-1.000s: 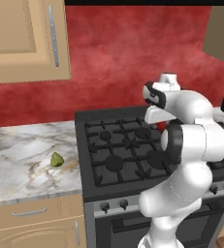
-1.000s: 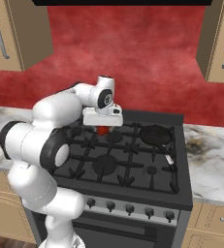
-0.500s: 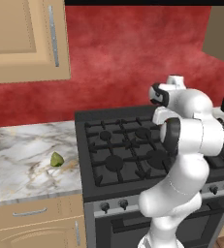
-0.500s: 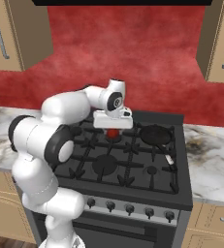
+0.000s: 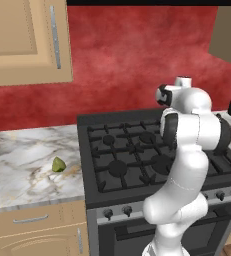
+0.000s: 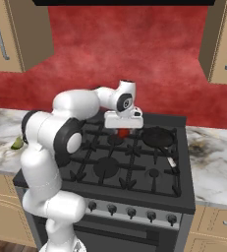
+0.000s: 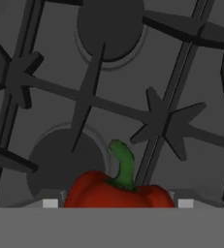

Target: Put the bell pepper and lemon wedge in the pan. Then turn on the rear right burner and set the heat to medium.

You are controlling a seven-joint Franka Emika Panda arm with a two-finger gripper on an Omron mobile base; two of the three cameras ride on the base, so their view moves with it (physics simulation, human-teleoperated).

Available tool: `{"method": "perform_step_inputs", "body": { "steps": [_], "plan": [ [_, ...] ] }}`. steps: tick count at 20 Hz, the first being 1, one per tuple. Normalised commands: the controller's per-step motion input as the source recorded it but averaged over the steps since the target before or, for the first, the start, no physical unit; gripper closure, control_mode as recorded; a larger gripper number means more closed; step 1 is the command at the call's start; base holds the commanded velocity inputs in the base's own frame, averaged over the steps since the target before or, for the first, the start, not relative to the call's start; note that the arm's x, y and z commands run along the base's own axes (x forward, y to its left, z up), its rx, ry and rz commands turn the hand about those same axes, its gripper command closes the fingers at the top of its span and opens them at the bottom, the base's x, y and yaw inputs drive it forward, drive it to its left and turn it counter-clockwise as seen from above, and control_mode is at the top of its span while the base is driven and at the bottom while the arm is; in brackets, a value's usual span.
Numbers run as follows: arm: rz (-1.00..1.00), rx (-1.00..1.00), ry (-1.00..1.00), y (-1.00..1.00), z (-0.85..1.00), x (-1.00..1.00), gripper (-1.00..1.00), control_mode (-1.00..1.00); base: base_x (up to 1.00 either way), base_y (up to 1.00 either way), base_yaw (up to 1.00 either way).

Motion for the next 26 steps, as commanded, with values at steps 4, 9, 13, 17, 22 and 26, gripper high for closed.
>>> {"method": "perform_step_inputs", "body": {
  "steps": [4,9,13,17,22,26],
  "plan": [
    [0.0,0.0,0.0,-0.21,0.01,0.38,1.0,-1.0,0.0,0.0,0.0],
    [0.0,0.0,0.0,-0.12,-0.02,0.35,1.0,-1.0,0.0,0.0,0.0],
    [0.0,0.0,0.0,-0.14,-0.32,0.41,1.0,-1.0,0.0,0.0,0.0],
    [0.0,0.0,-0.01,-0.11,-0.24,0.33,1.0,-1.0,0.0,0.0,0.0],
    [0.01,0.0,0.0,-0.31,-0.01,0.21,1.0,-1.0,0.0,0.0,0.0],
    [0.0,0.0,0.0,-0.56,0.0,0.05,1.0,-1.0,0.0,0.0,0.0]
  ]
}}
